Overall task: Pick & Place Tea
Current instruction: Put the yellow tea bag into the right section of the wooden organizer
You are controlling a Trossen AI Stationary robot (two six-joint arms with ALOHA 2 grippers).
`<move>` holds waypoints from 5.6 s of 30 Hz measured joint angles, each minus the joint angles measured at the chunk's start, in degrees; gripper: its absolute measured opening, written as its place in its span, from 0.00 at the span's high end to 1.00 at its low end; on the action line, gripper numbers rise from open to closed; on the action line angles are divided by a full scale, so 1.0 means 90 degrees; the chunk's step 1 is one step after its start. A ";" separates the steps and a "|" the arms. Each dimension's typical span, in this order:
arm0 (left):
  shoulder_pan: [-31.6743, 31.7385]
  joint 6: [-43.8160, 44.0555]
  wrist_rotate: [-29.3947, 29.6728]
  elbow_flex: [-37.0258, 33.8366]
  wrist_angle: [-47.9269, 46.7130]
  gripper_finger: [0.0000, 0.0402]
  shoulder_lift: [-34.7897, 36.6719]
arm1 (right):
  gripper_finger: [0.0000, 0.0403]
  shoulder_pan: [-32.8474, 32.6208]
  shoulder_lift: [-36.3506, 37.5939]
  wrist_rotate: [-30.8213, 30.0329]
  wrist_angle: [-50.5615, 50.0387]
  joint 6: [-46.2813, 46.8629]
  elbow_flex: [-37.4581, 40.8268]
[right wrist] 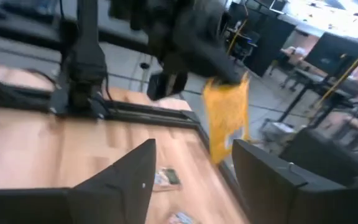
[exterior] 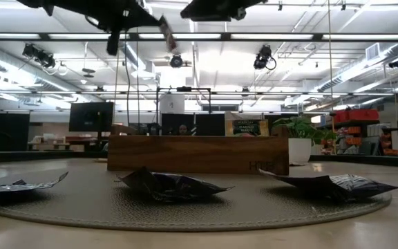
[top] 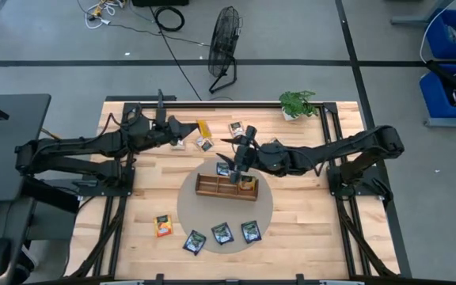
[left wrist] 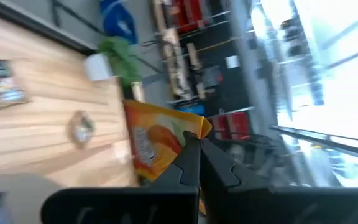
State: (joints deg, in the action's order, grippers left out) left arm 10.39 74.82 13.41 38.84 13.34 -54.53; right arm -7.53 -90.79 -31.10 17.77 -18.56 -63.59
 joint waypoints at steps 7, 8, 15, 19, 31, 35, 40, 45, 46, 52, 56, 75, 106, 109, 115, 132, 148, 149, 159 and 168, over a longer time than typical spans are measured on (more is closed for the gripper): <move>-0.0193 0.0207 0.0000 -0.0010 0.0131 1.00 -0.0137 | 0.44 -0.0005 -0.0301 -0.0254 0.0464 -0.0574 0.0000; -0.0217 0.0304 0.0012 -0.0011 0.0166 1.00 -0.0160 | 0.45 -0.0005 -0.0308 -0.0323 0.0499 -0.0635 0.0000; -0.0330 0.0513 0.0036 0.0001 0.0637 1.00 -0.0385 | 0.47 0.0066 -0.0306 -0.0398 0.0606 -0.0832 -0.0002; -0.0394 0.0608 0.0040 -0.0003 0.0876 1.00 -0.0451 | 0.47 0.0108 -0.0306 -0.0388 0.0623 -0.0921 -0.0002; -0.0517 0.0781 -0.0019 -0.0007 0.1185 1.00 -0.0847 | 0.61 0.0257 -0.0306 -0.0092 0.0050 -0.0838 -0.0548; -0.0513 0.0779 -0.0015 -0.0006 0.1247 1.00 -0.0904 | 0.72 0.0319 -0.0305 -0.0092 -0.0532 -0.0617 -0.0828; -0.0508 0.0600 -0.0020 -0.0008 0.1393 1.00 -0.0900 | 0.86 0.0342 -0.0304 -0.0092 -0.1048 -0.0191 -0.0980; -0.0529 -0.0099 -0.0094 -0.0011 0.1618 0.97 -0.0903 | 0.98 0.0344 -0.0288 -0.0093 -0.1044 0.0086 -0.0988; -0.0532 -0.0283 -0.0119 -0.0011 0.1661 0.95 -0.0903 | 0.98 0.0342 -0.0278 -0.0092 -0.1047 0.0192 -0.0988; -0.0547 -0.1859 -0.0148 -0.0010 0.1917 0.85 -0.0848 | 0.99 0.0343 0.0035 -0.0090 -0.1611 0.1041 -0.0986; -0.0547 -0.2865 -0.0324 -0.0008 0.1917 0.76 -0.0717 | 1.00 0.0345 0.0518 0.0094 -0.2377 0.1687 -0.0984; -0.1012 -0.5114 -0.0988 -0.0013 0.1802 0.61 -0.0864 | 1.00 0.0344 0.1159 0.2352 -0.1812 0.3803 -0.0974; -0.1180 -0.4878 -0.1122 -0.0006 0.1635 0.99 -0.0913 | 0.96 0.0391 0.0786 0.2505 -0.1516 0.4370 -0.0974; -0.1180 -0.4859 -0.1230 -0.0006 0.1408 0.99 -0.0905 | 0.89 0.0388 0.0972 0.2776 -0.1878 0.4376 -0.0974; -0.1173 -0.4838 -0.1608 -0.0006 0.0768 0.99 -0.0905 | 0.66 0.0398 0.1237 0.2853 -0.3963 0.4394 -0.1514; -0.0950 -0.4720 -0.1613 -0.0006 -0.0235 0.99 -0.0908 | 0.44 0.0937 0.0391 0.3753 -0.5384 0.4239 -0.2897; -0.0952 -0.4725 -0.1613 -0.0008 -0.0508 0.99 -0.0913 | 0.55 0.0948 -0.0308 0.3577 -0.5203 0.4518 -0.2895; -0.0952 -0.4725 -0.1615 -0.0008 -0.0506 0.99 -0.0913 | 0.57 0.0956 -0.0310 0.3575 -0.5222 0.4516 -0.2895; -0.0952 -0.4732 -0.1613 -0.0007 -0.0506 0.99 -0.0913 | 0.97 0.0959 -0.0313 0.3571 -0.5261 0.4509 -0.2895; -0.0923 -0.4729 -0.1610 -0.0008 -0.0467 0.79 -0.0669 | 0.99 0.0795 0.0084 0.3116 -0.5827 0.3958 -0.2892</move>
State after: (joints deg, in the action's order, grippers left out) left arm 2.09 32.26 -1.08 38.77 9.13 -60.55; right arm -0.37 -90.03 -3.05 -34.67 17.07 -89.62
